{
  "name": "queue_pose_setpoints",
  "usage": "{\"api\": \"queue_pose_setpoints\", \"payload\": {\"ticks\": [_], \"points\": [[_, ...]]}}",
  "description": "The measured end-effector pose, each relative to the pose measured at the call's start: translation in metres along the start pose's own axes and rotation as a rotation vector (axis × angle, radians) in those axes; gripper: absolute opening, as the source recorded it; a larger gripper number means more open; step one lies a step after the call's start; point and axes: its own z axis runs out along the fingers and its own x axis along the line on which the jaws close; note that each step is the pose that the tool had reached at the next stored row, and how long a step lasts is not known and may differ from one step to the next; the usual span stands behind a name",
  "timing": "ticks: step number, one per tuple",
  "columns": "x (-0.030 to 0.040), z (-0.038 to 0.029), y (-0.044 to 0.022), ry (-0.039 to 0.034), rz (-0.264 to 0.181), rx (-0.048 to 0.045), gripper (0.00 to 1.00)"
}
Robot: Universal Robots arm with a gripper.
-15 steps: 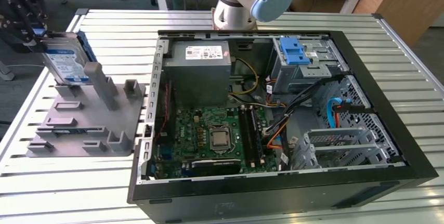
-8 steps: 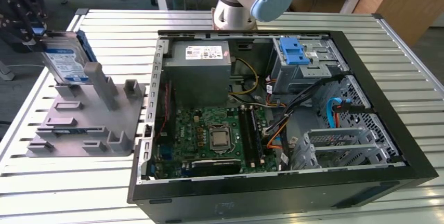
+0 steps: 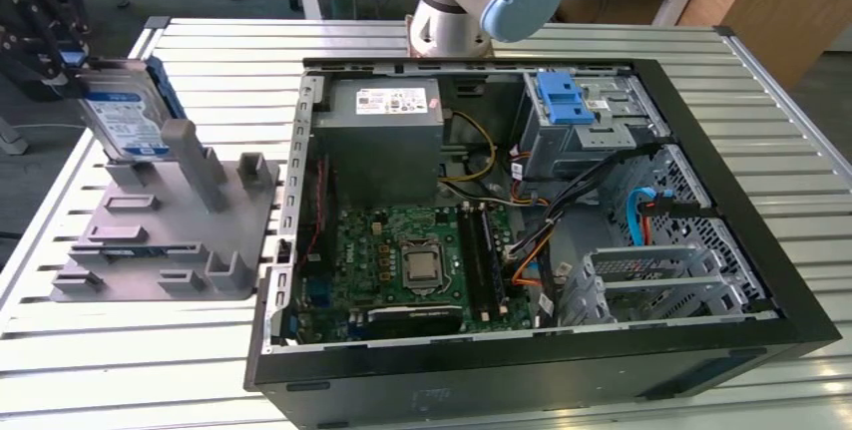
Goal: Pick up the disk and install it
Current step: 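Pick up the disk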
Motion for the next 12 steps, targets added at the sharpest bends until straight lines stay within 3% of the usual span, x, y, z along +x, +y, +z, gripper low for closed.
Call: {"api": "queue_pose_setpoints", "payload": {"ticks": [12], "points": [[0.0,-0.0033,0.0001,0.0,0.0,0.0001,0.36]]}}
